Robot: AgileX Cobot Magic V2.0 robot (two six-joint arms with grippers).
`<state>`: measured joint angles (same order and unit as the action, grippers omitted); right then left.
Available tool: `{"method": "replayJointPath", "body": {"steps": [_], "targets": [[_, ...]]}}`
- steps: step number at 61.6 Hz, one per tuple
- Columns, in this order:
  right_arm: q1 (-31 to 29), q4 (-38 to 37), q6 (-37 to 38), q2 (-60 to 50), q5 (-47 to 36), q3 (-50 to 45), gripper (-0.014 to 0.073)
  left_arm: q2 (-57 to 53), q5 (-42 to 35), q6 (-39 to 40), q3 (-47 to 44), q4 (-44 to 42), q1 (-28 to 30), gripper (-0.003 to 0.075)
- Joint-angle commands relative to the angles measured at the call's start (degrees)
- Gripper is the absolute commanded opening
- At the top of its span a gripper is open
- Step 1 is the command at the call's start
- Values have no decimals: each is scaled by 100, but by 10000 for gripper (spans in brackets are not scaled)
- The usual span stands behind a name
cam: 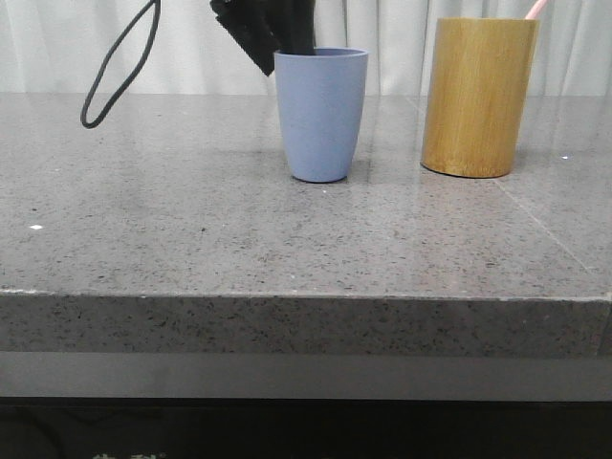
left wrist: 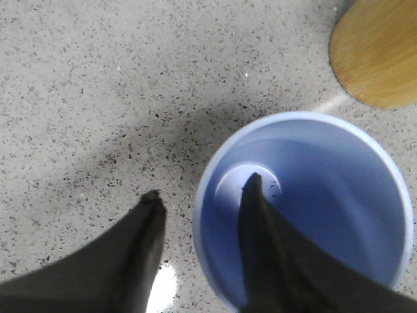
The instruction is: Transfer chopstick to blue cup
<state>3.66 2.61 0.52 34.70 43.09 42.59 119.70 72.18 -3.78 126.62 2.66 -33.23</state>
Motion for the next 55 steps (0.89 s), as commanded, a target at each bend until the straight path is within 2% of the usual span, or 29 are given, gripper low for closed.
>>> {"method": "replayJointPath", "body": {"steps": [1, 27, 37, 50, 55], "targets": [[8, 15, -52, 52, -345, 160, 622, -344, -131, -1, 139, 50, -37, 349], [-49, -65, 25, 198, -468, 226, 622, -1098, -319, -1, 150, 69, -13, 349], [-483, -77, 432, 770, -363, 640, 622, -1680, -319, -1, 125, 199, -13, 349], [-1135, 435, 411, 1669, -252, 1392, 622, -2510, -202, -1, -263, 236, -13, 349], [-1298, 883, 189, 2073, -257, 1676, 622, -2874, -197, -1, -606, 236, -13, 349]]}}
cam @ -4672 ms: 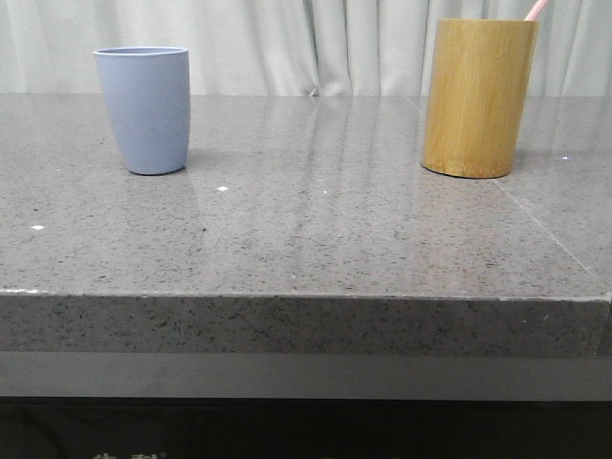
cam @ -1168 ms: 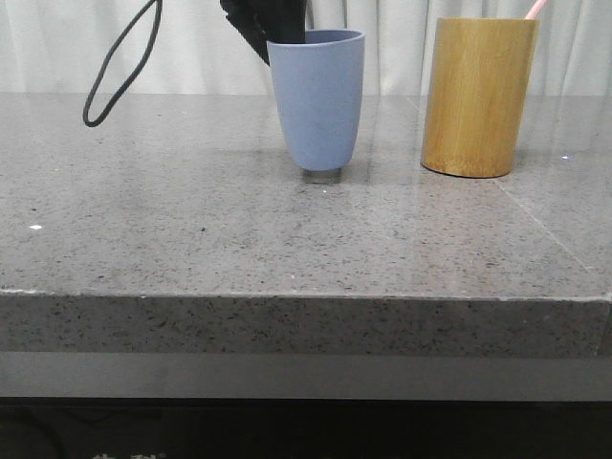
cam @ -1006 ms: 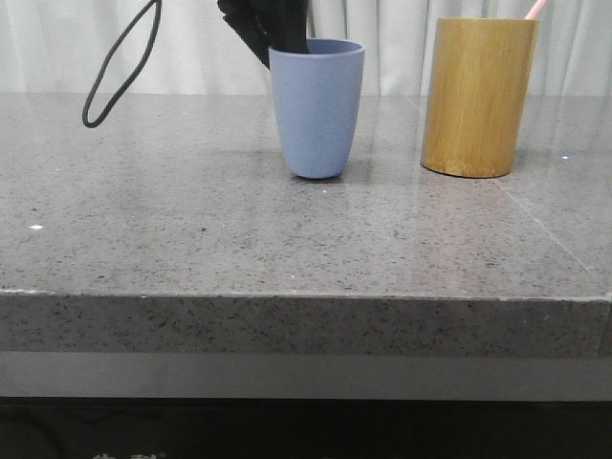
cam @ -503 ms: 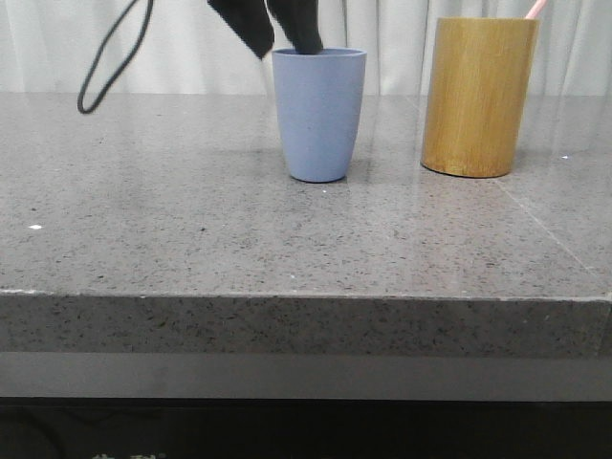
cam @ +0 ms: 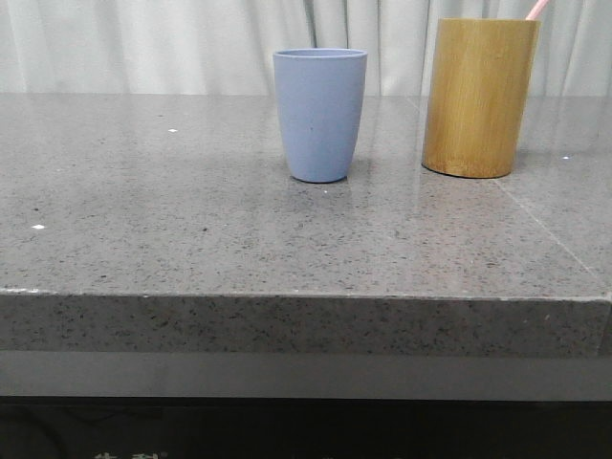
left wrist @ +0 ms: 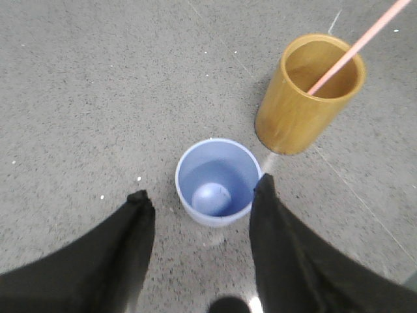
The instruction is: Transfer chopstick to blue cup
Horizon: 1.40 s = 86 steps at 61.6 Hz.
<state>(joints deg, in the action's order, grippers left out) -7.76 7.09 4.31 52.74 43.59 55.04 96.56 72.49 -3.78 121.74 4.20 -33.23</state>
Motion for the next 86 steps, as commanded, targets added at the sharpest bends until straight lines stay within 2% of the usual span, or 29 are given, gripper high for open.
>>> {"method": "replayJointPath", "body": {"steps": [1, 8, 16, 21, 25, 35, 47, 51, 69, 86], "targets": [[-175, 534, -294, 331, -307, 478, 622, -623, -241, -1, -185, 82, -13, 349], [-257, 1621, -1004, 782, -284, 841, 622, -1215, -489, -10, -872, 82, -13, 348], [-257, 3011, -2067, 1386, -50, 1300, 622, -2051, -1006, -10, -2120, 82, -13, 347], [-257, 3595, -2596, 1765, 96, 1624, 622, -2648, -1195, -10, -2906, 82, -13, 347], [-257, 3823, -2724, 2086, 157, 1906, 622, -3014, -1232, -10, -3431, 82, -13, 347], [-257, 3850, -2733, 2883, 465, 2646, 622, -3743, -1255, -10, -4450, 92, -13, 347], [-257, 3850, -2733, 3608, 787, 3399, 607, -4209, -1255, -10, -4903, 92, -13, 347], [-244, 3850, -2733, 3786, 876, 3563, 557, -4225, -1255, -10, -4955, 92, -13, 347], [-225, 3923, -2753, 4001, 847, 3802, 227, -4187, -1283, -10, -4955, 92, -13, 347], [-225, 3923, -2762, 4001, 836, 3802, 10, -4187, -1283, -10, -4955, 92, -13, 347]]}}
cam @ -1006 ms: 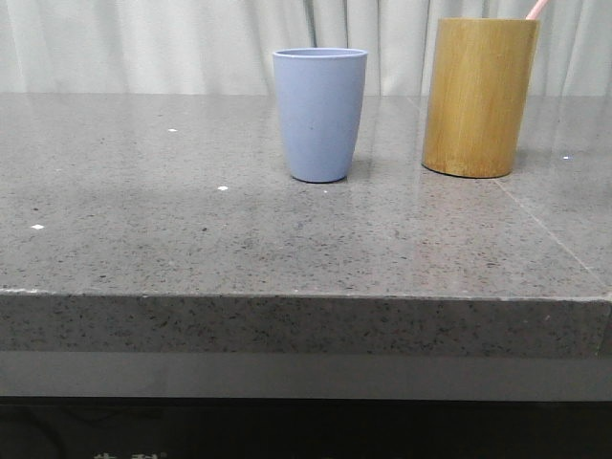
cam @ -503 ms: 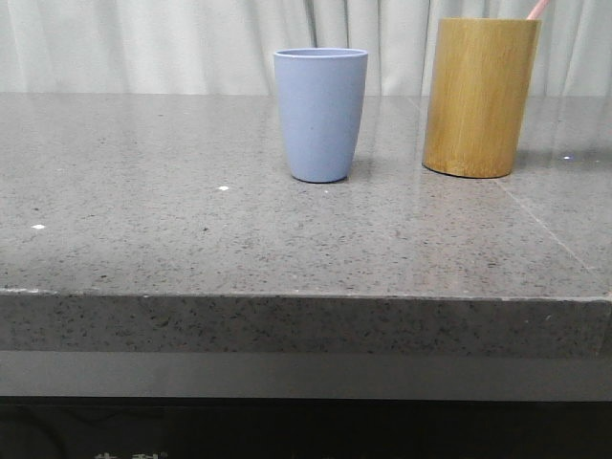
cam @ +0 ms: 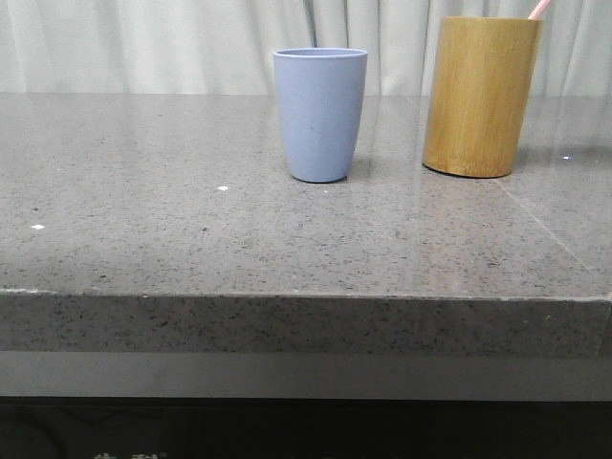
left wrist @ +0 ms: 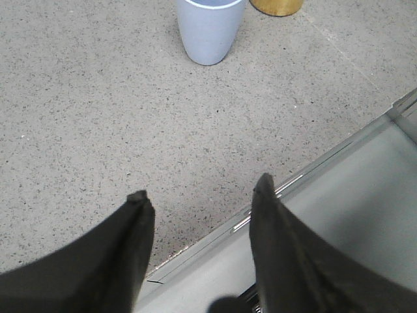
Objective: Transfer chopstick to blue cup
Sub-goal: 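Grasp the pink chopstick in the bamboo holder with the right gripper, then lift the pink chopstick and carry it over the blue cup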
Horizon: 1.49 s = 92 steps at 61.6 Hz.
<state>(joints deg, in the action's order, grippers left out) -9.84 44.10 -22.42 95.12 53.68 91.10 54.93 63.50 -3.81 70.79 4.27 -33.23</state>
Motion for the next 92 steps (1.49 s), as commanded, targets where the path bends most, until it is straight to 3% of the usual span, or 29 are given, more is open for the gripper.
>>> {"method": "replayJointPath", "body": {"steps": [1, 9, 37, 52, 63, 71, 92], "targets": [[-17, 222, -96, -238, -172, 196, 1, -24, -384, -7, 140, 84, -13, 347], [-17, 222, -150, -296, -167, 196, -67, -24, -384, -7, 140, 84, -13, 347], [188, -475, -209, -1543, 44, 1288, -64, -24, -384, -7, 140, 84, -13, 347], [1312, -571, -251, -2098, -211, 1405, -64, -24, -373, -7, 140, 84, -13, 347], [2575, -1422, -251, -2000, -672, 1217, -61, -24, -373, -7, 140, 84, -13, 347], [3149, -1966, -245, -1814, -971, 969, -58, -24, -373, -7, 140, 84, -13, 347], [3406, -2303, -245, -850, -1277, 686, -58, -24, -373, -7, 140, 84, -13, 347]]}}
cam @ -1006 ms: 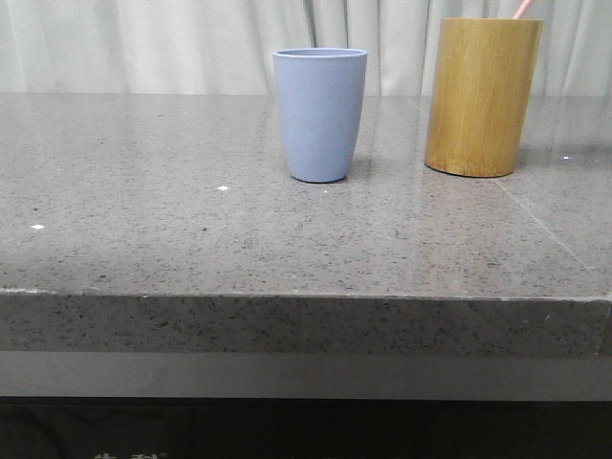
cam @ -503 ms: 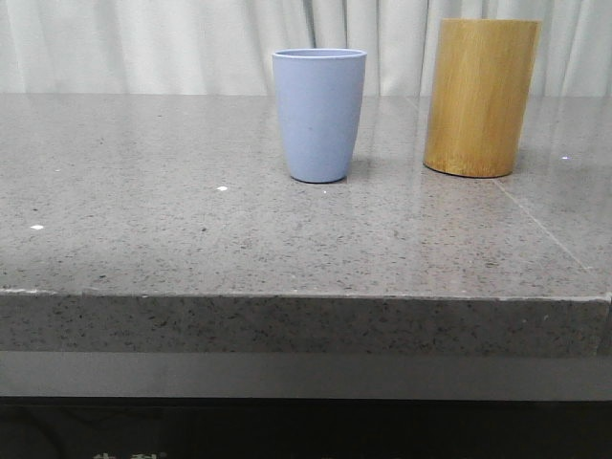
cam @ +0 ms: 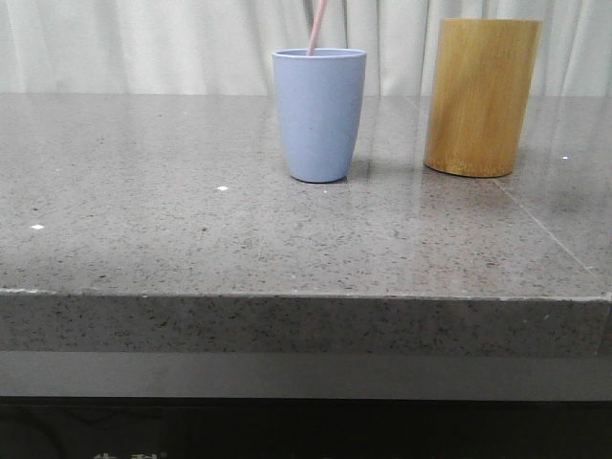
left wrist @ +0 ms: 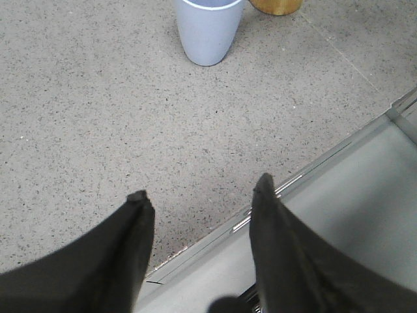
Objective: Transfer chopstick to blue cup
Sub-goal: 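Lift the pink chopstick and carry it over the blue cup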
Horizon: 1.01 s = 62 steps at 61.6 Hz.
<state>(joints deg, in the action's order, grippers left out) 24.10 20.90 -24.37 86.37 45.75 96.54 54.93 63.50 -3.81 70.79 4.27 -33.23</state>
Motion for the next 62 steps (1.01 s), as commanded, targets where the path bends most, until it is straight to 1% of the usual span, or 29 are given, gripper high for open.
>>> {"method": "replayJointPath", "body": {"steps": [1, 15, 19, 21, 23, 35, 39, 46, 51, 52, 57, 62], "targets": [[11, 17, -50, 66, -496, 142, -58, -24, -373, -7, 140, 84, -13, 347], [11, 56, -50, 604, -702, 142, -53, -24, -397, -7, 140, 84, -13, 347], [11, 64, -50, 664, -716, 142, -19, -24, -397, -7, 140, 84, -13, 347], [11, 64, -50, 690, -711, 142, 10, -24, -397, -7, 140, 84, -13, 347], [11, 64, -50, 696, -704, 142, 57, -24, -397, -7, 140, 84, -13, 347], [11, -26, -50, 690, -681, 142, 374, -24, -397, -7, 140, 84, -13, 347], [11, -126, -50, 629, -598, 169, 421, -24, -397, -7, 140, 84, -13, 347], [11, -342, -29, 451, -142, 364, 423, -24, -397, -7, 140, 84, -13, 347], [11, -591, 228, 248, 322, 555, 423, -24, -397, -7, 140, 84, -13, 347], [11, -772, 381, 164, 473, 610, 423, -24, -397, -7, 140, 84, -13, 347], [11, -1209, 1037, -177, 822, 662, 423, -24, -397, -7, 140, 84, -13, 347], [5, -1529, 1710, -511, 1127, 643, 423, -24, -419, -7, 140, 84, -13, 347]]}}
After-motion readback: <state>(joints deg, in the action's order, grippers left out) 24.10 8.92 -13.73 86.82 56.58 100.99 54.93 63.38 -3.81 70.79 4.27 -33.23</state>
